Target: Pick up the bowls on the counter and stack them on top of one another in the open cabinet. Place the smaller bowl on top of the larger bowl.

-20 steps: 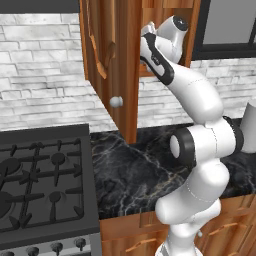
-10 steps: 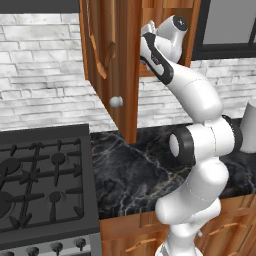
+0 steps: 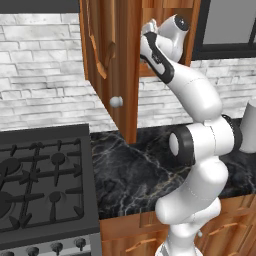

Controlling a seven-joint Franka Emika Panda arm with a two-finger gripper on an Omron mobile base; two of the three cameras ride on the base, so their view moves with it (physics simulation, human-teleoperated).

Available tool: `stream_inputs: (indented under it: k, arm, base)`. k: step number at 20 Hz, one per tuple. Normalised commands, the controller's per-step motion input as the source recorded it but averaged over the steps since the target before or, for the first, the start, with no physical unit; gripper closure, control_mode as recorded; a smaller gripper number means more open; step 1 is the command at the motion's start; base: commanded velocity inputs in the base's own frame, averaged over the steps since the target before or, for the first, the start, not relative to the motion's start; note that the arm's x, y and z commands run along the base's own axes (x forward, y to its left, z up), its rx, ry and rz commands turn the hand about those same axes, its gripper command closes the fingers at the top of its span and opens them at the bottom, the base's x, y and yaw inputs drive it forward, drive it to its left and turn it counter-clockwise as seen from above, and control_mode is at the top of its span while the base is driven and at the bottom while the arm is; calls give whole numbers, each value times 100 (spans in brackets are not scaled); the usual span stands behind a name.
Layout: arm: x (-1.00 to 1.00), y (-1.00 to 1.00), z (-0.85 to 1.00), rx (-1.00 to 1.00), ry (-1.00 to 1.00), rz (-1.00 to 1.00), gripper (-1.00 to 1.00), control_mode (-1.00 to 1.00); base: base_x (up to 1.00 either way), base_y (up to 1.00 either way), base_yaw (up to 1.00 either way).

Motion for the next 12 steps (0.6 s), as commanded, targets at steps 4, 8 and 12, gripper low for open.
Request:
stream_inputs:
  k: [4, 8, 12]
  arm:
    - [16, 0, 1, 0, 0, 0, -100, -100]
    - [11, 0, 2, 0, 0, 0, -100, -100]
    - [4, 0, 10, 0, 0, 0, -100, -100]
  base:
    - [0, 0, 0]
    - [0, 0, 0]
    - [0, 0, 0]
